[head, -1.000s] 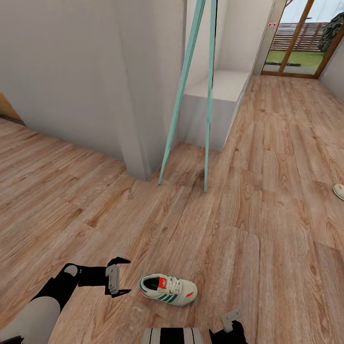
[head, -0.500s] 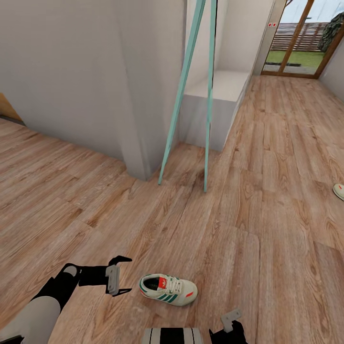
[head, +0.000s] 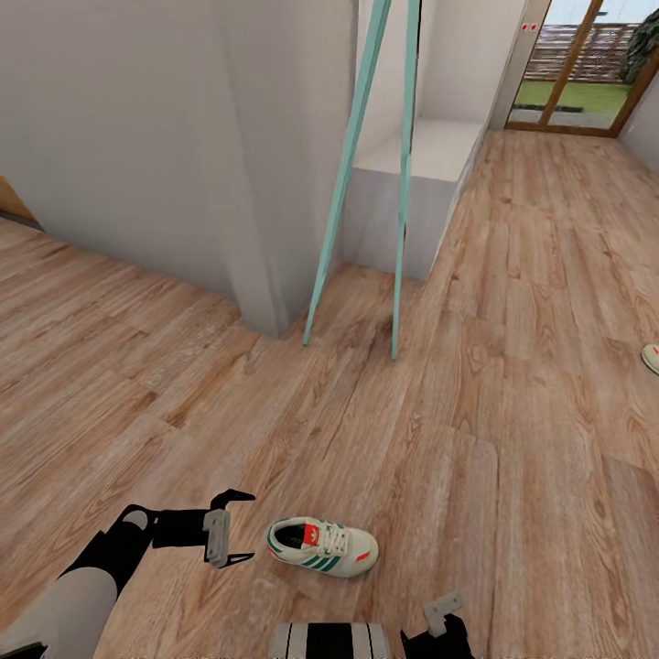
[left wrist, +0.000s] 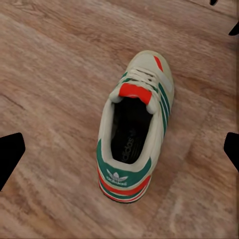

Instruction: Pick up the two gym shoes and the two sandals from the corridor floor and place them onto the hallstand (shoe rack) in the corridor, making sure they are on the rack and not on the floor. Arrange them so the two gym shoes are next to each other and the two sandals are next to each other.

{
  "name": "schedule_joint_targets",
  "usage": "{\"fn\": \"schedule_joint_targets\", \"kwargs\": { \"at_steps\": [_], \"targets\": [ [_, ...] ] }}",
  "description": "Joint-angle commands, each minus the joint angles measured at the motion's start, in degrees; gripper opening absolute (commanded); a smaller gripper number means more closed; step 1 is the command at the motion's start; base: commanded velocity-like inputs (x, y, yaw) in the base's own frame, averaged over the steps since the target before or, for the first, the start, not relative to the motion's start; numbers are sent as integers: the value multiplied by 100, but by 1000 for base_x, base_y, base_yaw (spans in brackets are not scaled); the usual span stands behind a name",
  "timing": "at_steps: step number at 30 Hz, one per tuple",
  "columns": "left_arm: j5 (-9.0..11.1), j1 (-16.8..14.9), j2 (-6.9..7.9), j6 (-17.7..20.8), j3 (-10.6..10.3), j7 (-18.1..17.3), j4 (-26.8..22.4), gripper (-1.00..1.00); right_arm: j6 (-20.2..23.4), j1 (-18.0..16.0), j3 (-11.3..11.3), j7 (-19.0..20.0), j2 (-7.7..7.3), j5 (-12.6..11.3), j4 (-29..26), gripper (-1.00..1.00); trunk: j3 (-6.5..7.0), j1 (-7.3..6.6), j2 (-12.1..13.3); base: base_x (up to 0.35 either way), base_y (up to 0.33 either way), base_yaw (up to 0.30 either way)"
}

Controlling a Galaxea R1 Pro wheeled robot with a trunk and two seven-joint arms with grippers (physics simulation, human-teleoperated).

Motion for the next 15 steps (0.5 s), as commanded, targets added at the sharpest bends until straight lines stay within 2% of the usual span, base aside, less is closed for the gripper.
{"fn": "schedule_joint_targets", "kwargs": {
  "at_steps": [1,9,12,15],
  "targets": [
    [1,0,-2,-1,0,-1,0,100,0,0,0,0,0,0,0,100,-23,2,-2,0,0,0],
    [1,0,-14,-6,-1,-2,0,100,0,0,0,0,0,0,0,100,-200,23,-12,0,0,0],
    [1,0,-15,-6,-1,-1,0,100,0,0,0,0,0,0,0,100,-200,23,-12,0,0,0],
    [1,0,-16,-7,-1,2,0,100,0,0,0,0,0,0,0,100,-267,31,-16,0,0,0]
  ]
}}
